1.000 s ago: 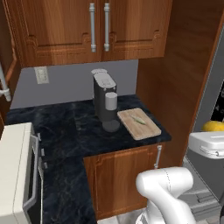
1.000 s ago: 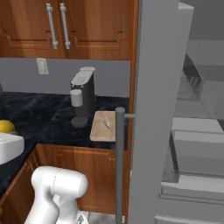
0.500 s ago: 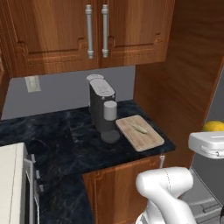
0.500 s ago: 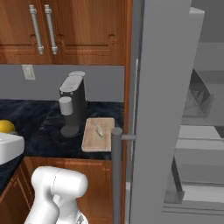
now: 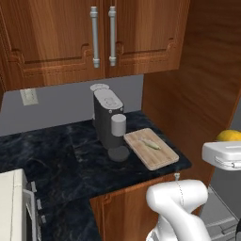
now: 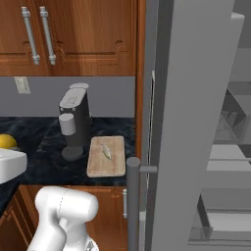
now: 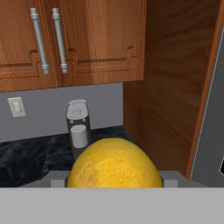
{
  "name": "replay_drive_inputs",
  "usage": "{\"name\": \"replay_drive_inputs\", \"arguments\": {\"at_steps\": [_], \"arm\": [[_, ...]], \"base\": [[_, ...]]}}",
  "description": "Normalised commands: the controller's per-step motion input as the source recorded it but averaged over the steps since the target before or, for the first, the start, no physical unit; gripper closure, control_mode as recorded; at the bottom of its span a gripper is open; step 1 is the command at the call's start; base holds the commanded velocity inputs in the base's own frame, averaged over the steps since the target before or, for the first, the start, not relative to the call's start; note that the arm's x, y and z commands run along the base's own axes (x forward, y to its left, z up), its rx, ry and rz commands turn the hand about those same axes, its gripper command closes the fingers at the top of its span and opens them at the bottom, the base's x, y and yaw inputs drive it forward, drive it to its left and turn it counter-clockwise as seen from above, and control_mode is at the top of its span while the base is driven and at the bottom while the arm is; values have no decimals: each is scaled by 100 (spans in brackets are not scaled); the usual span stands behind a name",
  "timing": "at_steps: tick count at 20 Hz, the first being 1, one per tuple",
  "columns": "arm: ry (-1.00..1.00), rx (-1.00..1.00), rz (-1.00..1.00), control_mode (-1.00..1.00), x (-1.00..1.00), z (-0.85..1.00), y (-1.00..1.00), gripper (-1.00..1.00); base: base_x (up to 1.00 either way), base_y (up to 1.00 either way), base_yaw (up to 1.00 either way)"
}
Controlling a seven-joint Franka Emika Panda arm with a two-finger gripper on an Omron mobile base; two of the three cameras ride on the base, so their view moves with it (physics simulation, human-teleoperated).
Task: Retrieve a lemon from the fridge and place it on the cutting board with the fish.
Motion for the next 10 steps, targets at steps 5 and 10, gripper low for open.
{"name": "replay_drive_inputs", "arguments": {"at_steps": [5,10], "arm": [[0,0,0,100,0,0,0,100],[0,0,0,100,0,0,0,100]], "base": [[46,0,-8],[12,1,-4]]}}
